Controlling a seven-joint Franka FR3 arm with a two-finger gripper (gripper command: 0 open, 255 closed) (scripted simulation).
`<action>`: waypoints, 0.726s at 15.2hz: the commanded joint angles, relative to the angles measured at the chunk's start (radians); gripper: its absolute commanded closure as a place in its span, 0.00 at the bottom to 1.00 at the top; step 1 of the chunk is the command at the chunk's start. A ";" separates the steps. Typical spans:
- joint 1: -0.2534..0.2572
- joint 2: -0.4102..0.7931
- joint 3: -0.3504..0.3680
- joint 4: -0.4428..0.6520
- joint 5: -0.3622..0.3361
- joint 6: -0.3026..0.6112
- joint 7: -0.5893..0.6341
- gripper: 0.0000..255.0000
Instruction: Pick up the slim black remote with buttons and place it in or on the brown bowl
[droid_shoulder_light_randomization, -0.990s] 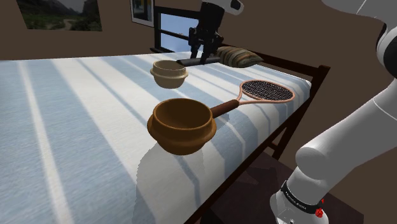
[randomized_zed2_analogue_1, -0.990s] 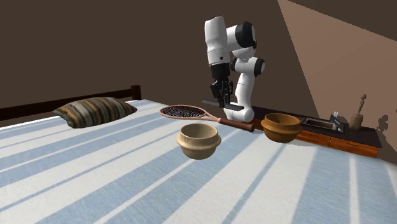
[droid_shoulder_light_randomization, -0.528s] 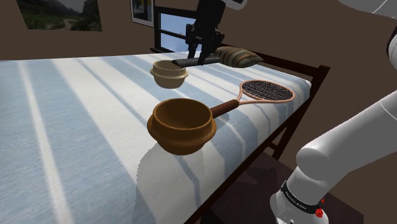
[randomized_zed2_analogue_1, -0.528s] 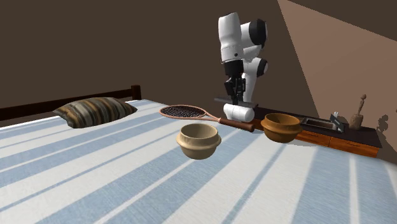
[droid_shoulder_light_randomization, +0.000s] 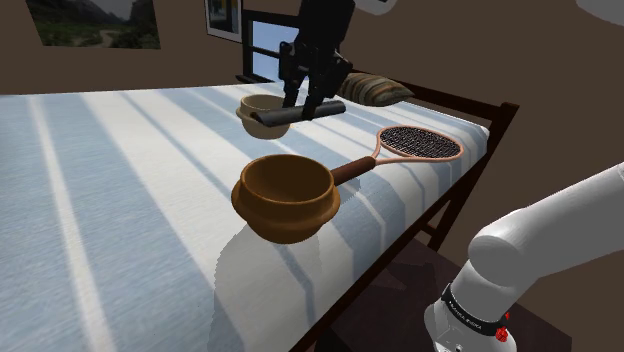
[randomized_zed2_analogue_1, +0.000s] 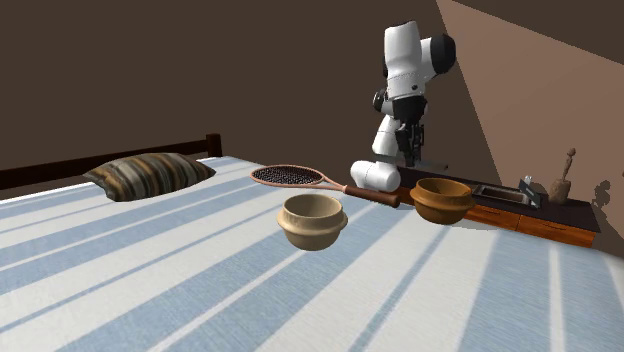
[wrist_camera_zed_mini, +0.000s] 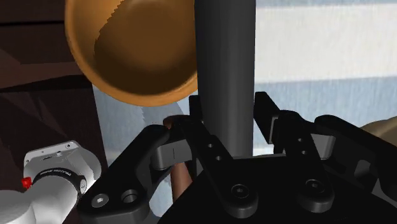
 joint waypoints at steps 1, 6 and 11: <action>0.016 -0.026 0.023 -0.014 0.019 0.005 0.037 1.00; 0.047 -0.063 0.101 -0.018 0.057 0.021 0.141 1.00; 0.060 -0.091 0.121 -0.085 0.078 0.071 0.144 1.00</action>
